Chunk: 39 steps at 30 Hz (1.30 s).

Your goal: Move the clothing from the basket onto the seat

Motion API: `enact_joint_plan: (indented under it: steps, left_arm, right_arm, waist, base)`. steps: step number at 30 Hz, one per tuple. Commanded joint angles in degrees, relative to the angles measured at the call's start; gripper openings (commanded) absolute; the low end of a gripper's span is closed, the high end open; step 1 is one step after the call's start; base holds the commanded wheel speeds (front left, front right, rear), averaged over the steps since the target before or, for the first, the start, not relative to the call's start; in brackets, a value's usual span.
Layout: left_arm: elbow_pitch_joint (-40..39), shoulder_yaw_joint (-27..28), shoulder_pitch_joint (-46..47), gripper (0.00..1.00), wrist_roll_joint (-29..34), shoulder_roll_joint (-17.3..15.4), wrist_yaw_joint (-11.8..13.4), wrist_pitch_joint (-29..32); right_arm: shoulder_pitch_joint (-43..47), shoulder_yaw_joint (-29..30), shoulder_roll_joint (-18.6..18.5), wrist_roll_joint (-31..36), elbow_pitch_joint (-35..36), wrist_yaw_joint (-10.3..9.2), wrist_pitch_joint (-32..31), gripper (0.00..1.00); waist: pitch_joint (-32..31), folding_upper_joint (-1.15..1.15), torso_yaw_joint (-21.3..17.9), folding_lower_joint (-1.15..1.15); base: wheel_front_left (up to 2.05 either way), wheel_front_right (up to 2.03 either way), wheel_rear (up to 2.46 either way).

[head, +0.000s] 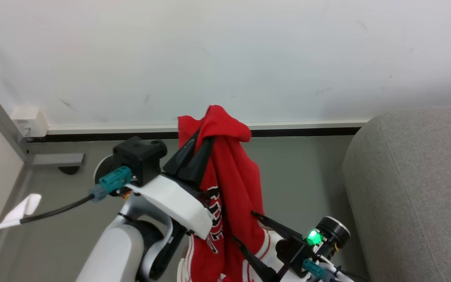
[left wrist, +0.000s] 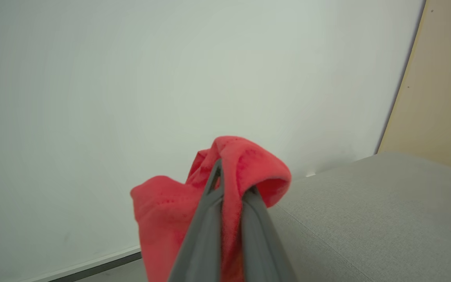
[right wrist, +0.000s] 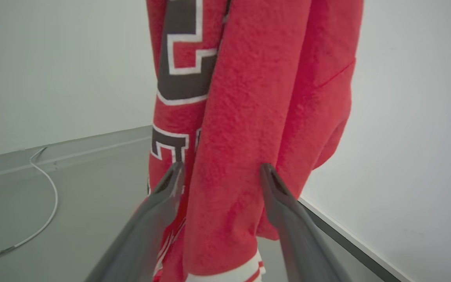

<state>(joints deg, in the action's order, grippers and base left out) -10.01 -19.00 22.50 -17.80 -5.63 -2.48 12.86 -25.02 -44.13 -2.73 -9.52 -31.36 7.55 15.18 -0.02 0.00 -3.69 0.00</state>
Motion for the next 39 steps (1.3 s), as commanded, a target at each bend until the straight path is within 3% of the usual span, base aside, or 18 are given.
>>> enact_joint_plan:
  steps: [1,9,17,19,20,24,25,26,27,28,29,30,33,39]
  left_arm:
    - [-1.0,-0.4,0.6,0.00,0.8,0.2,0.0,0.3]
    - [-4.7,-3.2,0.4,0.00,-0.2,0.6,-0.5,2.2]
    - [-7.4,-5.1,-0.3,0.00,-1.0,0.8,-0.3,4.0]
    - [-7.5,-5.2,-0.5,0.00,-1.2,0.8,-0.3,4.0]
    - [-7.6,-5.3,-0.5,0.00,-1.3,0.8,-0.2,3.9]
    - [-7.0,-4.9,-0.7,0.00,-1.4,0.5,0.1,3.5]
    - [-6.7,-4.5,-0.8,0.11,-1.3,0.3,0.4,3.2]
    - [-6.4,-4.2,-0.9,0.34,-1.4,0.3,0.5,3.0]
    - [-5.9,-4.1,-1.1,0.50,-1.7,0.2,0.6,2.8]
    - [-5.5,-3.8,-1.3,0.65,-1.8,0.1,0.7,2.6]
    - [-5.2,-3.6,-1.5,0.71,-2.0,0.0,0.8,2.4]
    - [-4.8,-3.4,-1.8,0.88,-2.3,-0.1,0.9,2.2]
    - [-3.1,-2.8,-2.5,1.00,-2.6,-0.4,1.0,1.3]
    - [1.4,-2.2,-4.1,1.00,-3.2,-0.5,0.8,-1.2]
  right_arm:
    - [-1.2,-0.4,-0.3,0.8,-1.9,-0.12,0.0,1.00]
    - [-3.7,-1.2,-0.3,0.2,-6.9,-0.12,0.0,1.00]
    - [-4.0,0.4,-0.3,-0.5,-6.8,-0.12,0.0,1.00]
    - [-3.6,-0.2,-0.3,-2.1,-7.2,-0.12,0.0,0.13]
    - [-3.8,-0.6,-0.2,-2.9,-7.2,-0.12,0.0,0.00]
    - [-4.1,0.6,-0.3,-5.9,-6.2,-0.12,0.0,0.00]
    - [-4.0,1.5,-0.3,-6.6,-5.7,-0.12,0.0,0.00]
    - [-3.8,2.1,-0.3,-6.8,-5.2,-0.12,0.0,0.00]
    - [-3.5,2.7,-0.2,-7.1,-4.5,-0.12,0.0,0.00]
    - [-3.0,3.3,-0.2,-8.0,-3.7,-0.12,0.0,0.00]
    - [-2.3,3.7,-0.3,-9.0,-3.1,-0.12,0.0,0.00]
    - [-2.0,4.2,-0.3,-10.0,-2.5,-0.12,0.0,0.00]
    - [-1.1,5.6,-0.2,-14.1,-0.8,-0.12,0.0,0.00]
    - [-1.3,9.3,-0.4,-22.5,1.8,-0.12,0.0,0.00]
  waist:
    - [-0.3,0.00,0.3,0.00]
    - [-0.6,0.00,1.2,0.00]
    - [-0.5,0.00,1.6,0.00]
    - [-0.5,0.00,1.6,0.00]
    - [-0.5,0.00,1.6,0.00]
    - [-0.3,0.00,1.5,0.00]
    - [-0.2,0.00,1.4,0.00]
    - [-0.2,0.00,1.4,0.00]
    - [-0.1,0.00,1.4,0.00]
    - [-0.1,0.00,1.3,0.00]
    - [0.0,0.00,1.3,0.00]
    - [0.0,0.00,1.2,0.00]
    - [0.2,0.00,0.8,0.00]
    - [0.5,0.00,-0.9,0.00]
  base:
    - [0.00,0.00,0.00]
    - [0.00,0.00,0.00]
    - [0.00,0.00,0.00]
    - [0.00,0.00,0.00]
    - [0.00,0.00,0.00]
    - [0.00,0.00,0.00]
    - [0.00,0.00,0.00]
    - [0.00,0.00,0.00]
    - [0.00,0.00,0.00]
    - [0.00,0.00,0.00]
    - [0.00,0.00,0.00]
    - [0.00,0.00,0.00]
    - [0.00,0.00,0.00]
    - [0.00,0.00,0.00]
